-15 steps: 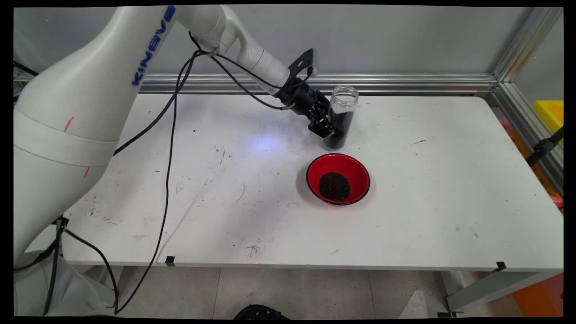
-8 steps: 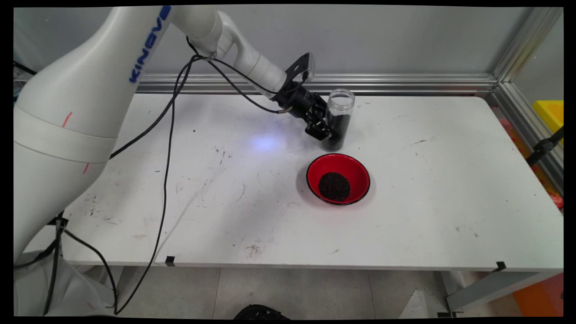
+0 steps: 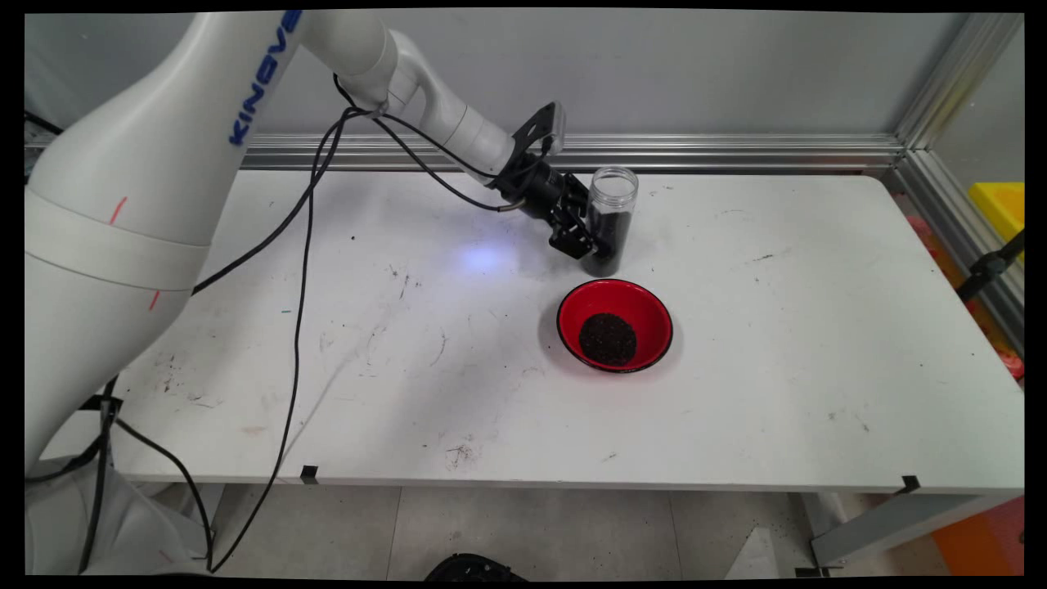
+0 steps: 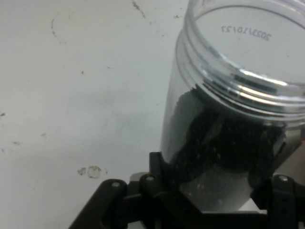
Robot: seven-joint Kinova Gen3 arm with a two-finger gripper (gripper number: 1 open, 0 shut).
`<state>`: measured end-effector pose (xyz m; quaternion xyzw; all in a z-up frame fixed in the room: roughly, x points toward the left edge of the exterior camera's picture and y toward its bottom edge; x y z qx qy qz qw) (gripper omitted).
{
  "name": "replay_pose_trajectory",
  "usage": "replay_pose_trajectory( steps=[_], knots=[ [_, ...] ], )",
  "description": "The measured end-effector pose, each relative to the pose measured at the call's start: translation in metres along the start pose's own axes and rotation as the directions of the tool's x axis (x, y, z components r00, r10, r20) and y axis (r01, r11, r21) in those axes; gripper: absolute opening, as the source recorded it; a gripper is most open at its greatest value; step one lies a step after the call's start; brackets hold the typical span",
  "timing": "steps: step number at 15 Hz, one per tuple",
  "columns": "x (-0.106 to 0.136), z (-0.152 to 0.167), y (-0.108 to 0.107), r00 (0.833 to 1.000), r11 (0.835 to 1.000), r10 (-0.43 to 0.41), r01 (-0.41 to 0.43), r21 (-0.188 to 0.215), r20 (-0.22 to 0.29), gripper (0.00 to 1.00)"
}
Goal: Place the picked object on the table
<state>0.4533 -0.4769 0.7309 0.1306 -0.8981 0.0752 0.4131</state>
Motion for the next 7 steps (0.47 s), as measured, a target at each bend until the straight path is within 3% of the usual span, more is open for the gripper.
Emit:
replay_pose_trajectory(
  steps=[3,4,7],
  knots=[
    [-0.0034,-0.0010,0.0006,1.000,1.000,-0.002,0.002,-0.001,-0.004,0.00],
    [-0.0044,-0.0013,0.0010,1.000,1.000,-0.004,0.004,-0.003,-0.005,1.00],
    [-0.0063,-0.0028,0.0022,1.000,1.000,-0.006,0.006,-0.004,-0.009,1.00]
  ],
)
